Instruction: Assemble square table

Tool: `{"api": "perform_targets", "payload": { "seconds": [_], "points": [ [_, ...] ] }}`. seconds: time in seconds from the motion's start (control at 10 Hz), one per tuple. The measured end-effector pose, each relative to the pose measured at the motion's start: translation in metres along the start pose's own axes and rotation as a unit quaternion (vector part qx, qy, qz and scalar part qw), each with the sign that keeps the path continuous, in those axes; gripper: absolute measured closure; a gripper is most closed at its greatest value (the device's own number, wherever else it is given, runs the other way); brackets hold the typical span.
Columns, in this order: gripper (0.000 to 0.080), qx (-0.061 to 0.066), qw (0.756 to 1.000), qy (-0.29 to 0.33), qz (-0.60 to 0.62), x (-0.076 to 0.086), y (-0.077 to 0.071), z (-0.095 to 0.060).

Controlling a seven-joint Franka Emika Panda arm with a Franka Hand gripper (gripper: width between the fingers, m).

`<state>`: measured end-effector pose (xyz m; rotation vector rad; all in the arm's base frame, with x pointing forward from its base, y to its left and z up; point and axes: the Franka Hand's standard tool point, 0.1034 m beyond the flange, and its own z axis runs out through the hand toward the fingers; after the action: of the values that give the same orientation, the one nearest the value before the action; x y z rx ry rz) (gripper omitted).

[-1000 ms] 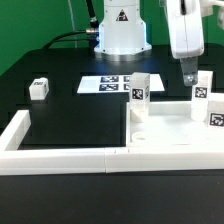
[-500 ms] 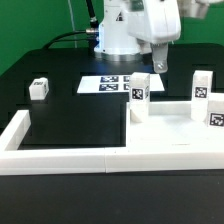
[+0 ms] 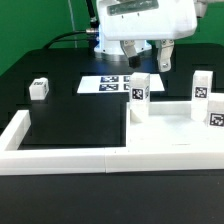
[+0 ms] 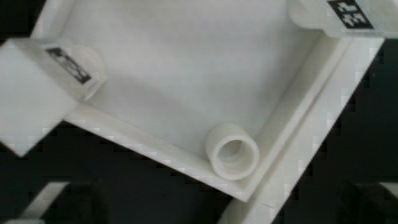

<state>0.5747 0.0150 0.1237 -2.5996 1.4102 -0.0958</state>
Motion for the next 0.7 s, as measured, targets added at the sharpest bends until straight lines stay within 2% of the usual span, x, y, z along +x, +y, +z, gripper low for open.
{"api": "perform_targets", "payload": {
  "seconds": [0.1, 0.2, 0.3, 0.5, 0.6, 0.7],
  "points": [
    [0.015, 0.001, 0.999, 0.001, -0.048, 0.001, 0.002, 0.0],
    [0.015, 0.001, 0.99, 0.006, -0.14, 0.011, 0.025, -0.002],
    [0.015, -0.004, 0.981, 0.01, -0.195, 0.018, 0.058, -0.004],
    [0.015, -0.015, 0.951, 0.01, -0.308, 0.04, 0.106, -0.005],
    [0.015, -0.024, 0.931, 0.019, -0.364, 0.053, 0.126, -0.003],
    [0.015, -0.027, 0.918, 0.02, -0.396, 0.061, 0.136, 0.0]
  ]
}}
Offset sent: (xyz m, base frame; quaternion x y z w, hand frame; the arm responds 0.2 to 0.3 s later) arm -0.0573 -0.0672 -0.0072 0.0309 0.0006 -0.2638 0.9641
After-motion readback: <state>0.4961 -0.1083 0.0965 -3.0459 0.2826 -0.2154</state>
